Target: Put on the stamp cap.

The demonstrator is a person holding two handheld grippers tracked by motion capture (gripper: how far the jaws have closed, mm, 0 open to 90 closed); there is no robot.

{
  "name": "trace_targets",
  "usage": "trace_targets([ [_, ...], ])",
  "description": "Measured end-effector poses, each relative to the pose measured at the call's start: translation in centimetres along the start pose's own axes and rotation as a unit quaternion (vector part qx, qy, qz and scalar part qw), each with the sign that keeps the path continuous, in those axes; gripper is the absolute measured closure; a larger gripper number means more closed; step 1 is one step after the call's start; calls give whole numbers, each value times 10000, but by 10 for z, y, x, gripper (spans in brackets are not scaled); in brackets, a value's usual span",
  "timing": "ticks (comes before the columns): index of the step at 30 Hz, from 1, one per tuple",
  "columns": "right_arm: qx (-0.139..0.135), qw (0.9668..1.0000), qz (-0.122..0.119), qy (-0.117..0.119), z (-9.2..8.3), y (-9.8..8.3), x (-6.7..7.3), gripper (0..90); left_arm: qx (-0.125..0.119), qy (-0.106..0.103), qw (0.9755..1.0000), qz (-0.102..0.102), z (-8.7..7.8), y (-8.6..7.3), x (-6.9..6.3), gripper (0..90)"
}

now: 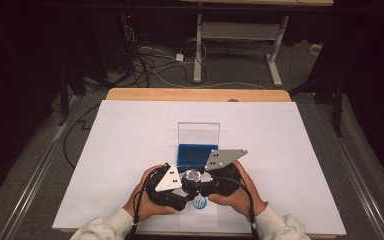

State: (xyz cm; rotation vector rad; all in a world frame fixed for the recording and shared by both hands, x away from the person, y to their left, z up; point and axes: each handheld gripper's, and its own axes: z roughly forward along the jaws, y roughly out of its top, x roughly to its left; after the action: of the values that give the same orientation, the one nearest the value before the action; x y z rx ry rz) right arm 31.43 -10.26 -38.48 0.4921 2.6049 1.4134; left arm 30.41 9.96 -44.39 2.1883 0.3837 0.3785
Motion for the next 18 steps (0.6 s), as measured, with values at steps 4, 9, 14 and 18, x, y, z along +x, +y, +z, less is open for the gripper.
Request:
trace_targets([
  [4, -74, 10000, 46, -47, -2, 0, -1, 566, -3, 45, 10000, -88, 0, -1, 2, 160],
  [9, -64, 10000, -14, -69, -3, 1, 0, 566, 7, 24, 9999, -124, 0, -3, 3, 160],
  [14, -108, 9999, -75, -85, -5, 2, 1, 567, -14, 28, 9999, -156, -2, -4, 6, 159],
  [18, -156, 9998, -25, -95, -7, 2, 0, 567, -52, 80, 9998, -157, -4, -4, 7, 159],
])
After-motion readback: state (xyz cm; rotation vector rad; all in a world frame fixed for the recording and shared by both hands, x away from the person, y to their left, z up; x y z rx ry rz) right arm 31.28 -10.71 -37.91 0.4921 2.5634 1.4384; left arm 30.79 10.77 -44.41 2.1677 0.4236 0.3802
